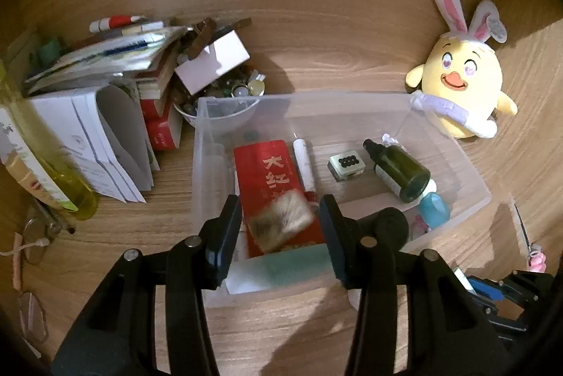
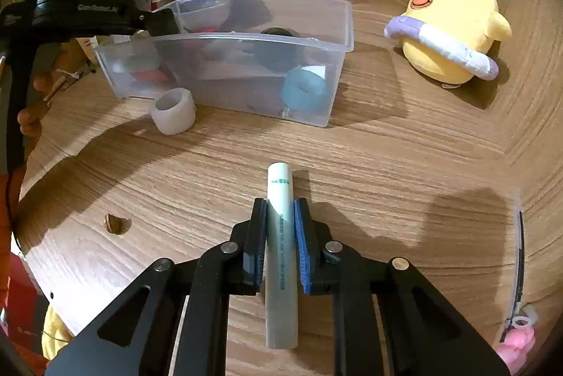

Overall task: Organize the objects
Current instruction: 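Drop the eraser into the bin with the left gripper while the right grasps the white marker, then lower the white marker into the bin and open the right gripper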

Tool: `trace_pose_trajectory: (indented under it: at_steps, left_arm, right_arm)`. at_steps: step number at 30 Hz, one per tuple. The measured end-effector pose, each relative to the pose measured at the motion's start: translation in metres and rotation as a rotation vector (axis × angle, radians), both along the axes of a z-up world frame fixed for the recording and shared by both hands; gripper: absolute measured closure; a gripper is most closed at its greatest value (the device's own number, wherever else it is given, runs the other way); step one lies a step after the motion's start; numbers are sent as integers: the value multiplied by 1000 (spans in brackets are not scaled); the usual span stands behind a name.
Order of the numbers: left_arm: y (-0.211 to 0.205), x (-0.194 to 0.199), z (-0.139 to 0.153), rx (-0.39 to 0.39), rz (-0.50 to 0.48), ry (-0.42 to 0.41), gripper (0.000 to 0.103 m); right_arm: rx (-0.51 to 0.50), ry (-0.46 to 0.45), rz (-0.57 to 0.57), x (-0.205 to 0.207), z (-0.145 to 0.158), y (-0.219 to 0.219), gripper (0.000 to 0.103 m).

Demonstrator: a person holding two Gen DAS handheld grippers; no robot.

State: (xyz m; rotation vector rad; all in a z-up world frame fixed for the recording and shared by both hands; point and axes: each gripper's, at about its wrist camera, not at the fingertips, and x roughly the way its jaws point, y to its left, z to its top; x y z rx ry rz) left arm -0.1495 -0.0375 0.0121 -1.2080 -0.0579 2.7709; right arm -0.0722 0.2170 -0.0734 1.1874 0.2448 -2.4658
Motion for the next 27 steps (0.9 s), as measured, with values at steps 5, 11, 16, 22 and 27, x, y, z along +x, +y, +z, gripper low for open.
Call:
trace_pose_trajectory:
  at_steps: [5, 11, 16, 22, 27]
  left_arm:
    - [-1, 15, 17, -6, 9, 61, 43]
    - [-1, 40, 40, -5, 9, 128, 37]
    - [-2, 63, 52, -13, 46, 196, 11]
    - [2, 84, 59, -49, 41, 243, 6]
    - [7, 88, 52, -52, 25, 225, 6]
  right_arm:
    - [-32, 0, 2, -4, 7, -1, 89]
    - [-69, 64, -2, -9, 31, 1, 89]
    - [-99, 132, -9, -14, 55, 3, 89]
    - [-122, 196, -15, -26, 78, 1, 89]
    - [-143, 254, -23, -29, 100, -1, 89]
